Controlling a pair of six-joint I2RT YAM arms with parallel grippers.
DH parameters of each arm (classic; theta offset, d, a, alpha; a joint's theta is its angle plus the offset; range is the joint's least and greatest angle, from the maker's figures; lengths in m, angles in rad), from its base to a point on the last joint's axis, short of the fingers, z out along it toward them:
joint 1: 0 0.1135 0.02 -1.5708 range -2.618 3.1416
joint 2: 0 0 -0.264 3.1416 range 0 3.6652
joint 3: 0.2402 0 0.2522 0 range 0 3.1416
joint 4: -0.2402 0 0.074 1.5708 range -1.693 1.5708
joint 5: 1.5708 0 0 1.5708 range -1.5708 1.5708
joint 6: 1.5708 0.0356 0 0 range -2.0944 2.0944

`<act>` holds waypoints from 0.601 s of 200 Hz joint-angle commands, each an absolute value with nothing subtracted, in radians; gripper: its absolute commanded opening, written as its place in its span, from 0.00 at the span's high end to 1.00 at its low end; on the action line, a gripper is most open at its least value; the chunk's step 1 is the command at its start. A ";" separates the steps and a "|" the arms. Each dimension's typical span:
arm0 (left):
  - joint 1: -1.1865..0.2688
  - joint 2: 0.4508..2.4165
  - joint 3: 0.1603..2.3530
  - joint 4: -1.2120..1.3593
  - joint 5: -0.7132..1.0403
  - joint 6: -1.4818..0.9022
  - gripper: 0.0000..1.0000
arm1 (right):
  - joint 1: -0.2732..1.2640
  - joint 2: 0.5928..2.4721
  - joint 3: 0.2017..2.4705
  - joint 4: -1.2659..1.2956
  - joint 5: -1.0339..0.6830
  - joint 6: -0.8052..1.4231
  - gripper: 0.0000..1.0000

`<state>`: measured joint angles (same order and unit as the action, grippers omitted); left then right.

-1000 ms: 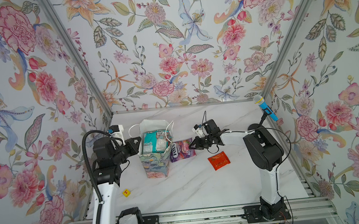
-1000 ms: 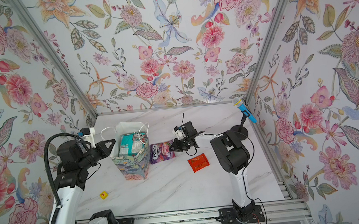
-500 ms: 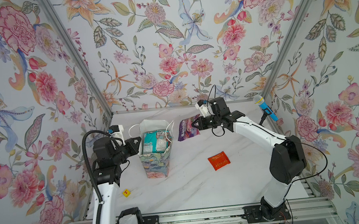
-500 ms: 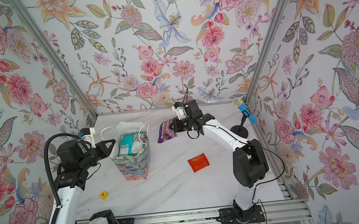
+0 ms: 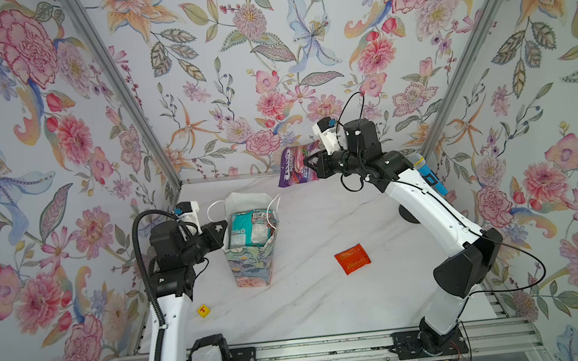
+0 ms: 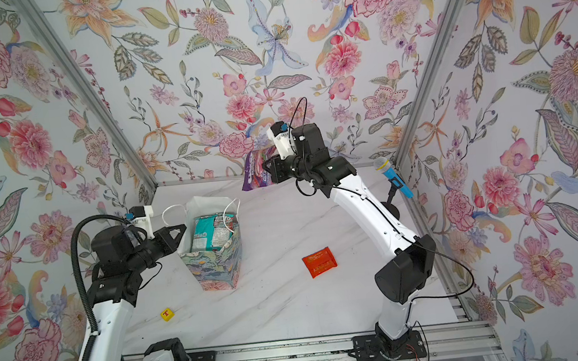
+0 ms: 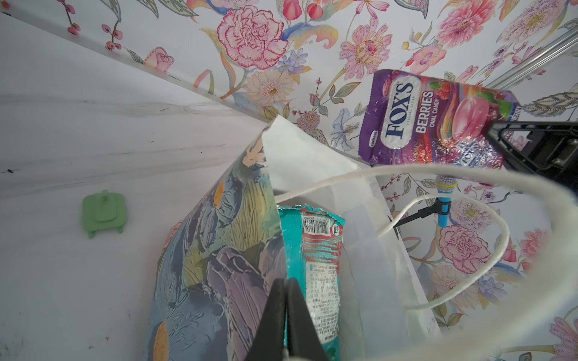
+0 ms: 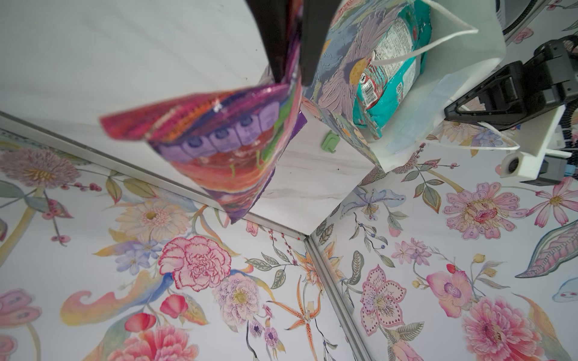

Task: Place the snacks into the paper bag
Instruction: 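Lift the purple packet and carry it above the paper bag with the right gripper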

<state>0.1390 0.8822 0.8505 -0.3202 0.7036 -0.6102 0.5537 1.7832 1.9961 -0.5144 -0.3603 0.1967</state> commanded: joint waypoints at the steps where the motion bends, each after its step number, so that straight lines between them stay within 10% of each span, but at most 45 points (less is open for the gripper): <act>1: 0.149 0.862 0.855 -0.285 0.736 -0.612 0.94 | 0.573 1.818 2.091 -0.505 -0.359 0.158 1.00; 120: 0.149 0.859 0.864 -0.296 0.736 -0.606 0.94 | 0.770 1.969 2.413 -0.716 -0.479 -0.040 1.00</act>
<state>0.1436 0.8803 0.8505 -0.3206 0.7033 -0.6102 0.7376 1.9759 2.3836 -0.6632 -0.4496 0.0517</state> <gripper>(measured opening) 0.059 0.069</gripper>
